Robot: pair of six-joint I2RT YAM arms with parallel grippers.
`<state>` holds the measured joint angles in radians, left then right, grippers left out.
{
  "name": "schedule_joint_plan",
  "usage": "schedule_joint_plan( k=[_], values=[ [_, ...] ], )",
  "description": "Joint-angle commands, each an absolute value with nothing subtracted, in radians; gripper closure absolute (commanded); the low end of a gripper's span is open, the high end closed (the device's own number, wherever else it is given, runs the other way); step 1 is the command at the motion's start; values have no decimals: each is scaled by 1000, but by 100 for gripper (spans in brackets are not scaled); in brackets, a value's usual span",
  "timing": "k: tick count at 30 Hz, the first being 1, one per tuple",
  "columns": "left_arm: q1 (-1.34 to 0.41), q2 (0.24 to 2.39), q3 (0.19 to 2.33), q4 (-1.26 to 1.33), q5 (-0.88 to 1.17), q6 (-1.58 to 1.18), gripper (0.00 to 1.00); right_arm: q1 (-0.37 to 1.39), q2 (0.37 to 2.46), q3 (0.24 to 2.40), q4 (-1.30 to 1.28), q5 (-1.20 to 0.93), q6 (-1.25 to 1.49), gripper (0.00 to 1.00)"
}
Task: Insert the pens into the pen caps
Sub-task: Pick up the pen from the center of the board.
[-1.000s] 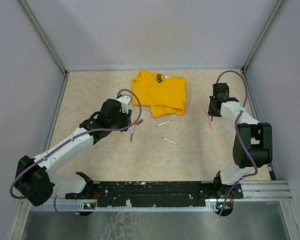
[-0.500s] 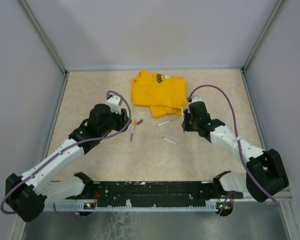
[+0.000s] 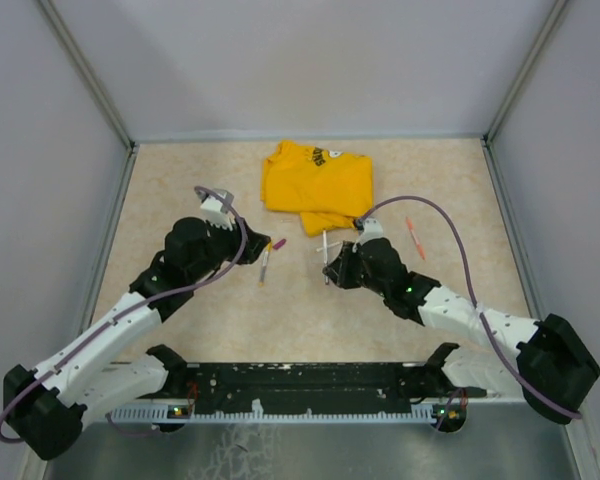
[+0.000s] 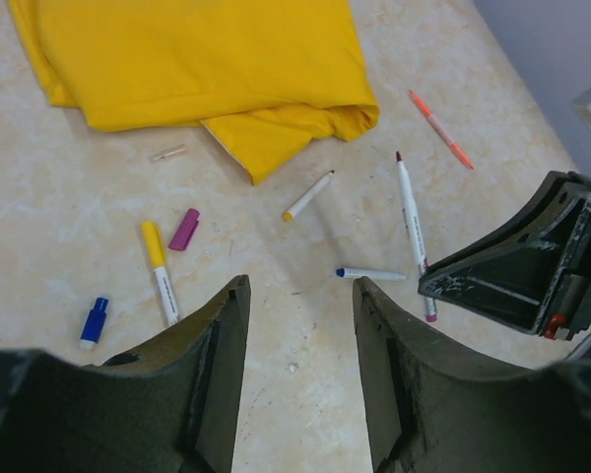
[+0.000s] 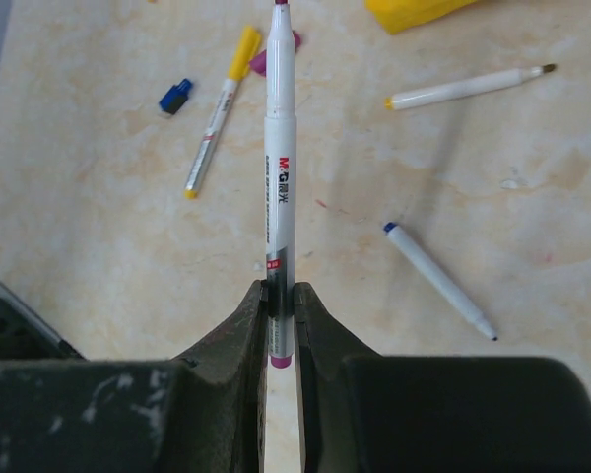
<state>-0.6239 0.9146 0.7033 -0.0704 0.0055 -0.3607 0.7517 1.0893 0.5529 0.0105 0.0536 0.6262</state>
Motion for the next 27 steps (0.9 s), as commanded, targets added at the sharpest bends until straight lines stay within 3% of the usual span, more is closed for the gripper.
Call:
schedule_joint_plan(
  k=[1, 12, 27],
  values=[
    [-624, 929, 698, 11, 79, -417, 48, 825, 1074, 528, 271, 56, 725, 99],
    [-625, 982, 696, 46, 144, -458, 47, 884, 1152, 499, 666, -35, 804, 99],
    [-624, 980, 676, 104, 204, -497, 44, 898, 1248, 580, 746, -110, 810, 99]
  ],
)
